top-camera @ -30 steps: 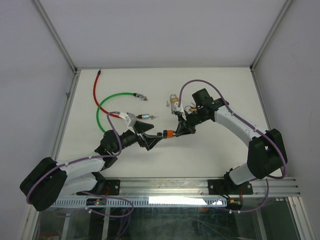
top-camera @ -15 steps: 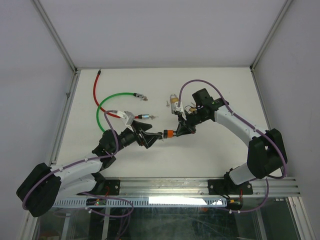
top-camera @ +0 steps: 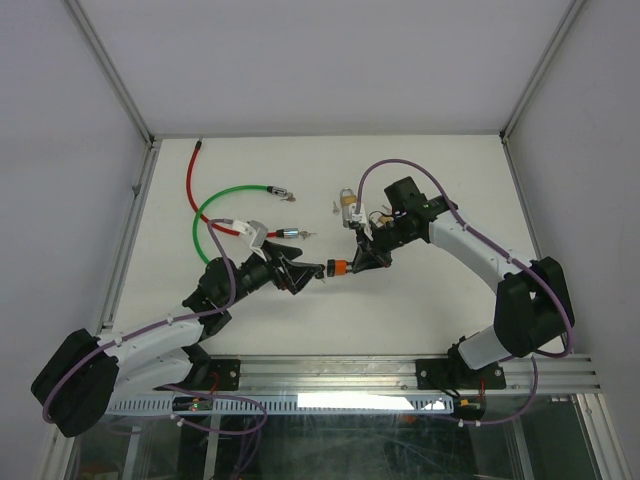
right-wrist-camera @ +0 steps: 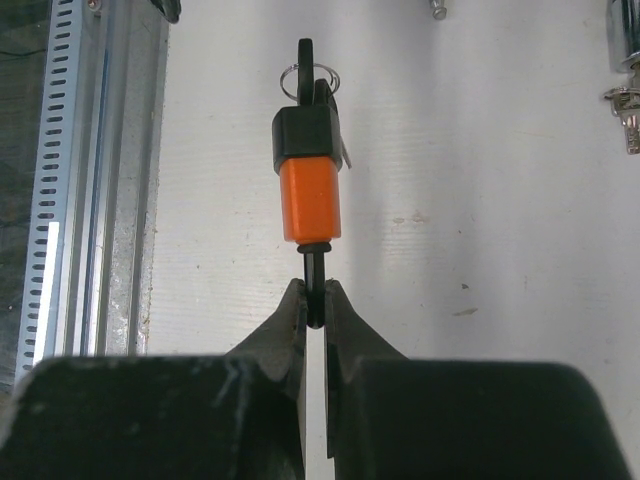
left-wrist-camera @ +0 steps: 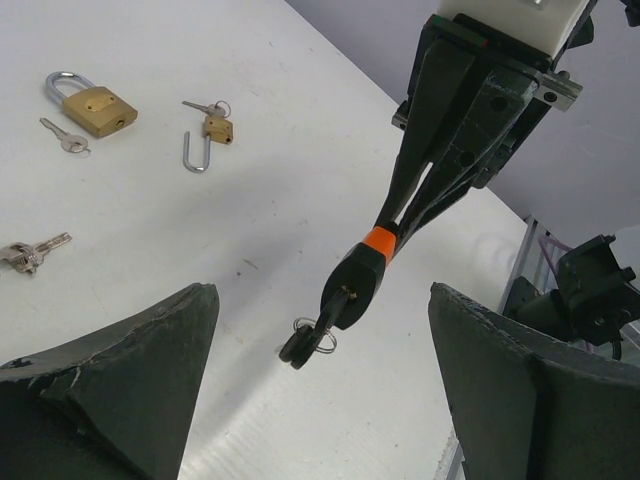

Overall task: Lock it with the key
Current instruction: Lock the lock.

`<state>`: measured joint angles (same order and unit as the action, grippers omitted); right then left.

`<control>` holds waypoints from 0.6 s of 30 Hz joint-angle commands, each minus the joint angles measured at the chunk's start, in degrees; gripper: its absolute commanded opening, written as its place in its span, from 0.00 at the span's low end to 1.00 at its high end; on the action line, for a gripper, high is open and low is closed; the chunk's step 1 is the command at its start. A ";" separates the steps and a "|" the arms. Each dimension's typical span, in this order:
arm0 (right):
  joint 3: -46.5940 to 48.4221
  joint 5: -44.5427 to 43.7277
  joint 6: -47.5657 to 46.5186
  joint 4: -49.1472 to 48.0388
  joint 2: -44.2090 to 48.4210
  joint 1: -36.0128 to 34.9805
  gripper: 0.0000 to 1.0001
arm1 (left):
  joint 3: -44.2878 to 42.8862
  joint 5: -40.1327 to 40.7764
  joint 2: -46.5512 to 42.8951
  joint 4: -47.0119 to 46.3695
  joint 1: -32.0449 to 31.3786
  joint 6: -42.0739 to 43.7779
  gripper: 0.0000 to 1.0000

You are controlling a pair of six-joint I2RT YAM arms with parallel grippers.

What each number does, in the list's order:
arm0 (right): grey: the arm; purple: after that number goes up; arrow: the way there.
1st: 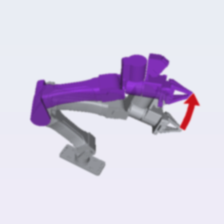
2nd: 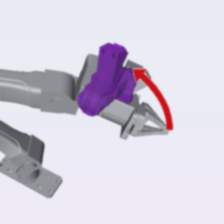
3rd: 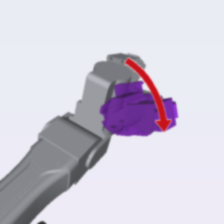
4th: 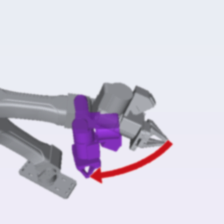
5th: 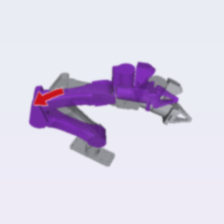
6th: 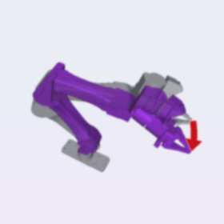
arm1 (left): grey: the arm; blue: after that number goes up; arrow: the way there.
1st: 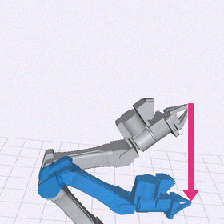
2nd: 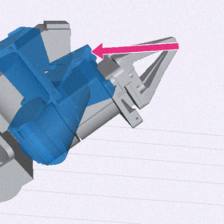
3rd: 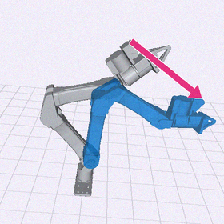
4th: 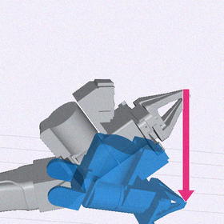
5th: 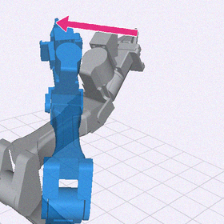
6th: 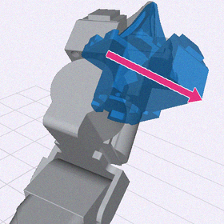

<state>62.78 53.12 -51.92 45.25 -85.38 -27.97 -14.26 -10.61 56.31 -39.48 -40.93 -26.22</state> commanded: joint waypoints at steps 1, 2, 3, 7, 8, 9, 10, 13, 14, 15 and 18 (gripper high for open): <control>3.13 1.99 0.74 -1.84 0.41 0.34 0.00 | -1.22 0.18 -1.64 -2.06 -0.31 -0.58 0.88; 3.13 2.04 0.74 -1.86 0.41 0.32 0.00 | -1.16 0.28 -1.65 -2.15 -0.35 -0.51 0.88; 3.11 2.05 0.80 -1.87 0.41 0.32 0.00 | -1.12 0.32 -1.62 -2.17 -0.30 -0.50 0.88; 3.13 2.05 0.79 -1.99 0.37 0.44 0.00 | -1.12 0.37 -1.16 -2.15 -0.36 -0.57 0.88; 3.16 1.99 0.89 -2.01 0.35 0.42 0.00 | -1.16 0.49 -1.08 -2.05 -0.37 -0.65 0.88; 3.14 2.01 0.94 -2.00 0.39 0.44 0.00 | -1.25 0.61 -1.04 -1.87 -0.36 -0.75 0.88; 3.13 1.99 0.94 -1.97 0.37 0.40 0.00 | -1.33 0.86 -1.03 -1.53 -0.33 -0.88 0.88; 3.13 1.93 1.03 -2.03 0.29 0.49 0.00 | -1.89 3.23 -1.09 0.25 -0.35 -1.76 0.85; 3.13 1.91 0.99 -2.05 0.23 0.54 0.00 | -2.28 4.29 -1.11 1.43 -0.33 -2.10 0.84; 3.13 1.90 1.03 -1.98 0.27 0.53 0.00 | -2.67 5.01 -1.20 2.70 -0.30 -2.28 0.83; 3.13 1.90 0.98 -2.09 0.37 0.54 0.00 | -3.66 6.85 -1.29 5.47 -0.45 -2.46 0.79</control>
<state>62.78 52.93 -51.31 45.23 -85.71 -27.77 -14.81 -7.57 55.83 -36.38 -40.93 -27.27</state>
